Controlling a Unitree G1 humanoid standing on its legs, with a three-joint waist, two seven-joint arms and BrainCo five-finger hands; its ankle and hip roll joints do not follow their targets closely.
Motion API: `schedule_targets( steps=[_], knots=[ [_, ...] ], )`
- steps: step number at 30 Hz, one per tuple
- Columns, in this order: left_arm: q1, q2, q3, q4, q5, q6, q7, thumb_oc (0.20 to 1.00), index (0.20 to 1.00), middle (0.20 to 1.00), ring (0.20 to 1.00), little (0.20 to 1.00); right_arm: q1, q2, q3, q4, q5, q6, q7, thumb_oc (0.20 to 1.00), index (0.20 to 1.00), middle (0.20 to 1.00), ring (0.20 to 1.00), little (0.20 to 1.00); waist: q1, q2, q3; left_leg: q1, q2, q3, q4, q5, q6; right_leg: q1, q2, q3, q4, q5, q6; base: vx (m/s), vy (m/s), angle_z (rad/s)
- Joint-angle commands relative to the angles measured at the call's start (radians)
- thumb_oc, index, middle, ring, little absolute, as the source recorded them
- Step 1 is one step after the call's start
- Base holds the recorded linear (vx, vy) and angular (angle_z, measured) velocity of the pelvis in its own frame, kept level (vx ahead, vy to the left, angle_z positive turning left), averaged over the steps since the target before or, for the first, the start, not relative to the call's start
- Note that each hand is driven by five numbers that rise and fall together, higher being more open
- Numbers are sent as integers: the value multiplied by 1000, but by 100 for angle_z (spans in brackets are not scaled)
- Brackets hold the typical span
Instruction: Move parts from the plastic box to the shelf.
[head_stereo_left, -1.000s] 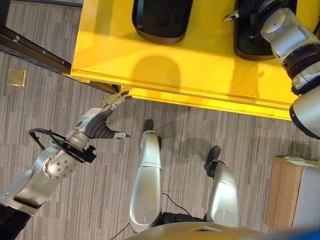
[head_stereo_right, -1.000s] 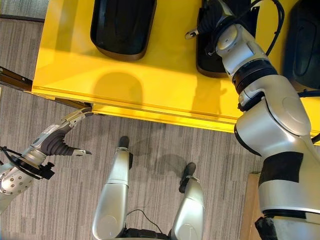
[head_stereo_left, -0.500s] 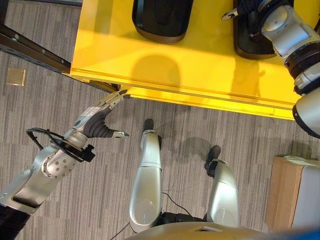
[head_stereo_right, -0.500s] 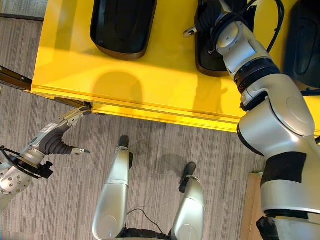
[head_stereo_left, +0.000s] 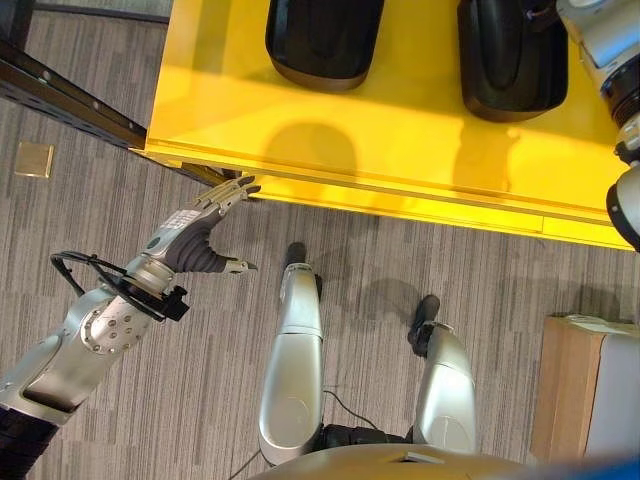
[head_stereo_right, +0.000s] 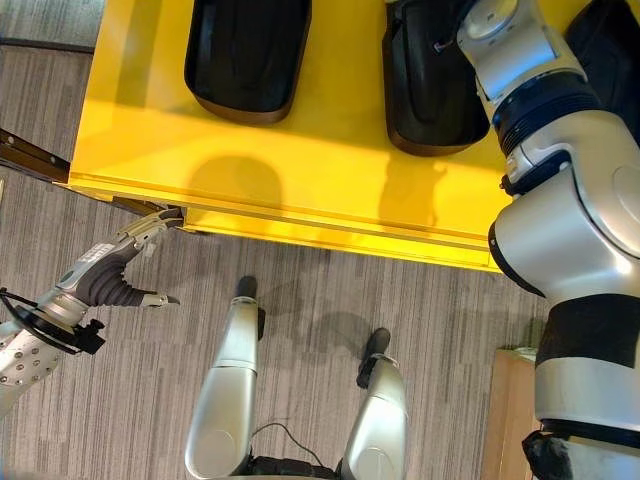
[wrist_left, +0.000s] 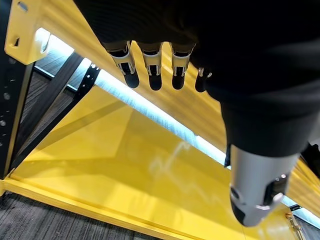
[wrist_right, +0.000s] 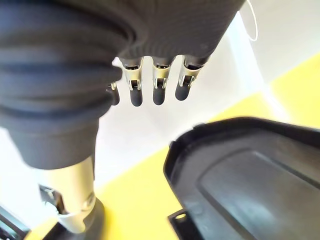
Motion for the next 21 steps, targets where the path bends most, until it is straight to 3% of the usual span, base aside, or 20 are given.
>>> schedule_targets(
  steps=[1, 9, 16, 21],
  knots=[
    [4, 32, 11, 0, -21, -50, 12, 1000, 1000, 1000, 1000, 1000, -89, -43, -55, 17, 32, -41, -41, 1000, 1000, 1000, 1000, 1000, 19, -25, -36, 23, 12, 13, -117, 48, 29, -13, 5, 43, 160, -98, -57, 0, 0, 0],
    [-7, 35, -7, 14, -12, -44, 10, 1000, 1000, 1000, 1000, 1000, -42, -34, -97, -75, 20, -46, -77, 1000, 1000, 1000, 1000, 1000, 5, -17, -40, 50, 16, 20, -129, 75, 31, 7, 8, 46, 146, -81, -63, -24, 0, -1],
    [-27, 15, -36, 30, 22, -27, 15, 1000, 1000, 1000, 1000, 1000, 102, -49, -217, -403, -6, -69, -122, 1000, 1000, 1000, 1000, 1000, -25, -12, -41, 115, 32, 36, -148, 80, 26, 54, 14, 59, 126, -79, -69, -34, -9, -10],
    [-48, -13, -65, 33, 52, -19, -1, 1000, 1000, 1000, 1000, 1000, 274, -124, -350, -644, -80, -81, -145, 1000, 1000, 1000, 1000, 1000, -56, 2, -45, 170, 39, 51, -174, 95, 21, 100, 11, 63, 96, -69, -68, -36, -12, -7]
  ],
)
